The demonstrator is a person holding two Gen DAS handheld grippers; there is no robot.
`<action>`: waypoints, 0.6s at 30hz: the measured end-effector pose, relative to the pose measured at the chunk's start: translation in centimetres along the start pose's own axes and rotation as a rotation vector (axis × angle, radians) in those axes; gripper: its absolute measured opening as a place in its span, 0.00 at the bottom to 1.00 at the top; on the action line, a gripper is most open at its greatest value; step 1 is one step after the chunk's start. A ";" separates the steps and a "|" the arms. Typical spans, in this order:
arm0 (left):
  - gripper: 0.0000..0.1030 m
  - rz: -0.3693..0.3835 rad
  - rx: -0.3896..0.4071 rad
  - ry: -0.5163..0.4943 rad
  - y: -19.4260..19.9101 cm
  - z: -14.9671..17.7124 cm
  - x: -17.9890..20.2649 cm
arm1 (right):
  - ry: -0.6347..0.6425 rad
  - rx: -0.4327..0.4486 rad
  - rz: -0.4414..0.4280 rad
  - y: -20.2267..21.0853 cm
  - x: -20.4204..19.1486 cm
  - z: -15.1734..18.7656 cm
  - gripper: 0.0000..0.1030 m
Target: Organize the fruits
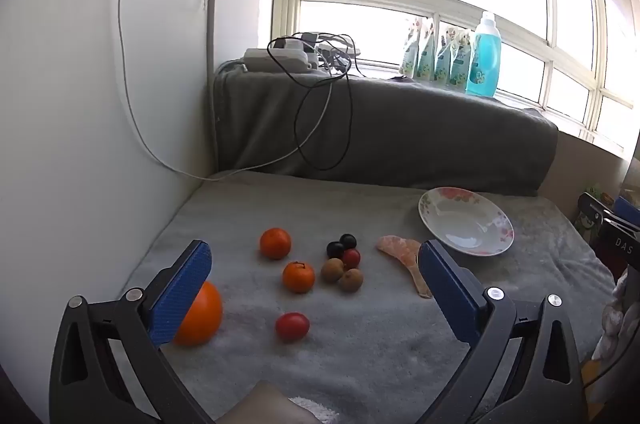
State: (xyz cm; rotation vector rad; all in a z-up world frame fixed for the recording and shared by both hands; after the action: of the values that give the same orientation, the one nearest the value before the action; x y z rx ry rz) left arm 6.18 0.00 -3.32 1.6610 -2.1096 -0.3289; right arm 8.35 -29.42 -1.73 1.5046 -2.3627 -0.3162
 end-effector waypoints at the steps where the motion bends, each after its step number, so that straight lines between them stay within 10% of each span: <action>1: 1.00 0.000 0.001 0.000 0.0 0.0 0.0 | -0.001 -0.002 -0.001 0.0 0.0 0.0 1.00; 18: 1.00 -0.007 0.017 -0.006 0.1 -0.2 -0.4 | -0.007 -0.003 -0.002 0.2 0.1 -0.1 1.00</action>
State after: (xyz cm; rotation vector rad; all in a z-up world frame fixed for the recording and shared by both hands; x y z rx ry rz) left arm 6.25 0.42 -3.13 1.6791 -2.1174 -0.3184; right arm 8.19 -29.46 -1.55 1.5065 -2.3653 -0.3261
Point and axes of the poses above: each gripper's, at about its wrist camera, not at the fingertips, and y roughly against the way its jaws point, x to its right, z to its underside, the point moved 7 cm from there along -y, roughly the way its jaws point, and after that the axes turned 14 degrees about z, right-handed, at the moved point
